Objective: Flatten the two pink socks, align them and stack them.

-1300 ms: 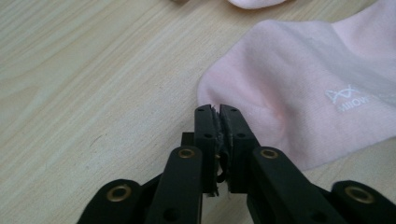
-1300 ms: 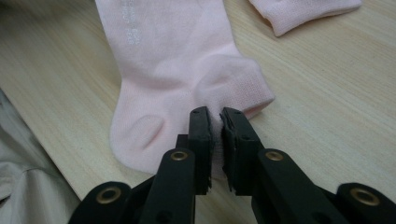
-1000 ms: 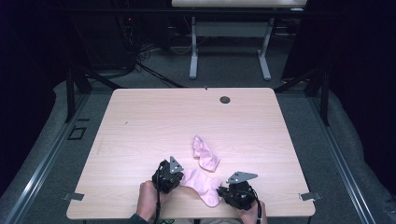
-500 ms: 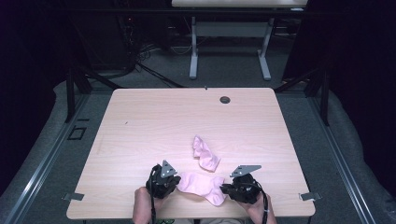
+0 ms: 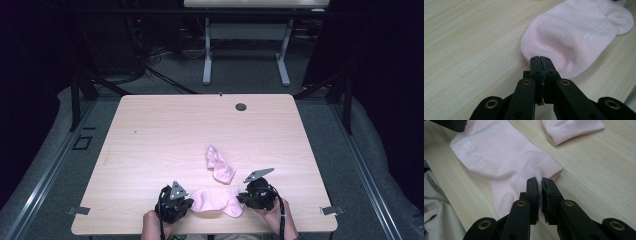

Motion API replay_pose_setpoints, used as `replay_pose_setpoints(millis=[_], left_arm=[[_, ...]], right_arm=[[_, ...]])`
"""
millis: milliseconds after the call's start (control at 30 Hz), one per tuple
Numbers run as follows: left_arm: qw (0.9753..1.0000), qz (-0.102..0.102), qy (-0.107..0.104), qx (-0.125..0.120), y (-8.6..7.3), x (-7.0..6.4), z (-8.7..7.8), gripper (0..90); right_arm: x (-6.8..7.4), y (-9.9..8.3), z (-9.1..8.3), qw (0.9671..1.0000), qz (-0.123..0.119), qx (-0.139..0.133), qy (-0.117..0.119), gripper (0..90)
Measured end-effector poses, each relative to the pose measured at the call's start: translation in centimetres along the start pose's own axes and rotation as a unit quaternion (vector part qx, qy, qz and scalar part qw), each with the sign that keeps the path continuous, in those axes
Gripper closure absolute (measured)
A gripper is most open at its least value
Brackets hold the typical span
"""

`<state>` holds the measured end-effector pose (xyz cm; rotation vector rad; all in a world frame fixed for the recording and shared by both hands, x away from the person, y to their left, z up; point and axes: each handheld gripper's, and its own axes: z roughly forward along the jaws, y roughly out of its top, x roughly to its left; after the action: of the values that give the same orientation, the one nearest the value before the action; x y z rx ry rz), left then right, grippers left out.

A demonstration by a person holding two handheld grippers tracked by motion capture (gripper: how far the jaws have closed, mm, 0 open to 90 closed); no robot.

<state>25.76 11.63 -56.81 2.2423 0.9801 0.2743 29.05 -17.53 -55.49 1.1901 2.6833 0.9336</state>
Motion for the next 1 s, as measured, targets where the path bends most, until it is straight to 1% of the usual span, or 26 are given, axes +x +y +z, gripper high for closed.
replay_pose_setpoints(millis=[67, 100, 133, 167, 200, 233, 267, 300, 367, 400, 467, 500, 533, 567, 600, 667, 733, 800, 833, 900, 967, 1000], left_arm=[[1.0000, -0.001, -0.005, 0.004, -0.2, 0.0, 0.0, 89.2], [1.0000, -0.003, -0.008, 0.004, -0.3, 0.0, 0.0, 88.9], [0.9999, -0.003, -0.008, 0.007, -0.3, 0.1, 0.0, 86.5], [0.9999, -0.006, -0.008, 0.010, -0.2, 0.3, -0.1, 81.2], [0.9999, -0.011, -0.006, 0.007, -0.2, 0.3, -0.2, 75.4], [0.9999, -0.013, -0.002, 0.008, -0.1, 0.6, -0.4, 68.3], [0.9998, -0.021, -0.003, 0.007, 0.0, 0.9, -0.6, 60.8], [0.9997, -0.023, -0.001, 0.006, 0.2, 1.3, -0.9, 56.8], [0.9995, -0.030, 0.011, 0.006, 0.8, 2.0, -1.3, 48.9], [0.9995, -0.030, 0.011, 0.006, 1.1, 2.3, -1.5, 46.4], [0.9994, -0.031, 0.018, 0.004, 2.0, 3.2, -1.8, 43.4], [0.9992, -0.032, 0.022, 0.002, 2.4, 3.5, -1.8, 39.4], [0.9993, -0.031, 0.023, 0.002, 2.9, 4.0, -1.9, 39.4], [0.9992, -0.029, 0.026, 0.002, 3.4, 4.4, -2.0, 38.1], [0.9991, -0.028, 0.030, 0.004, 4.0, 4.8, -1.9, 36.2], [0.9993, -0.023, 0.029, 0.002, 5.3, 5.5, -1.8, 34.5], [0.9993, -0.018, 0.034, 0.002, 6.2, 6.0, -1.5, 33.9], [0.9995, -0.016, 0.028, 0.006, 7.0, 6.5, -1.0, 32.8], [0.9995, -0.017, 0.028, 0.006, 7.4, 6.7, -0.7, 32.5], [0.9996, -0.018, 0.018, 0.010, 8.1, 7.2, -0.1, 29.9], [0.9997, -0.010, 0.016, 0.013, 8.7, 7.5, 0.6, 27.1], [0.9998, -0.010, 0.008, 0.014, 8.9, 7.7, 0.9, 26.4]], right_arm=[[-0.2, -0.1, 0.2, 1.0000, 0.003, 0.008, -0.003, 83.5], [-0.3, -0.1, 0.4, 1.0000, 0.003, 0.006, -0.002, 83.3], [-0.3, -0.2, 0.4, 0.9999, 0.002, 0.009, -0.004, 82.4], [-0.3, -0.2, 0.5, 0.9999, 0.005, 0.012, -0.003, 80.1], [-0.3, -0.2, 0.5, 0.9999, 0.004, 0.010, -0.003, 76.1], [-0.4, -0.3, 0.4, 0.9999, 0.009, 0.006, 0.002, 71.6], [-0.5, -0.3, 0.3, 0.9999, 0.010, 0.006, 0.007, 67.3], [-0.6, -0.3, 0.2, 0.9998, 0.016, -0.002, 0.008, 64.6], [-0.9, -0.3, -0.3, 0.9997, 0.021, -0.007, 0.011, 57.9], [-1.0, -0.2, -0.5, 0.9995, 0.025, -0.015, 0.015, 55.8], [-1.2, -0.1, -0.9, 0.9992, 0.032, -0.021, 0.009, 52.2], [-1.5, 0.2, -1.2, 0.9987, 0.043, -0.028, 0.002, 49.1], [-1.5, 0.2, -1.2, 0.9987, 0.043, -0.028, 0.002, 49.1], [-1.7, 0.4, -1.3, 0.9980, 0.052, -0.035, 0.001, 48.1], [-1.8, 0.7, -1.5, 0.9977, 0.056, -0.037, -0.001, 46.8], [-1.9, 1.2, -1.5, 0.9968, 0.065, -0.045, -0.011, 46.1], [-2.1, 1.7, -1.5, 0.9962, 0.071, -0.050, -0.010, 46.0], [-2.2, 2.2, -1.3, 0.9956, 0.076, -0.054, -0.013, 45.3], [-2.2, 2.5, -1.2, 0.9958, 0.074, -0.051, -0.015, 44.8], [-2.2, 2.9, -0.9, 0.9955, 0.077, -0.054, -0.012, 44.6], [-2.2, 3.3, -0.8, 0.9957, 0.074, -0.054, -0.011, 44.3], [-2.1, 3.4, -0.7, 0.9954, 0.076, -0.057, -0.012, 44.3]])
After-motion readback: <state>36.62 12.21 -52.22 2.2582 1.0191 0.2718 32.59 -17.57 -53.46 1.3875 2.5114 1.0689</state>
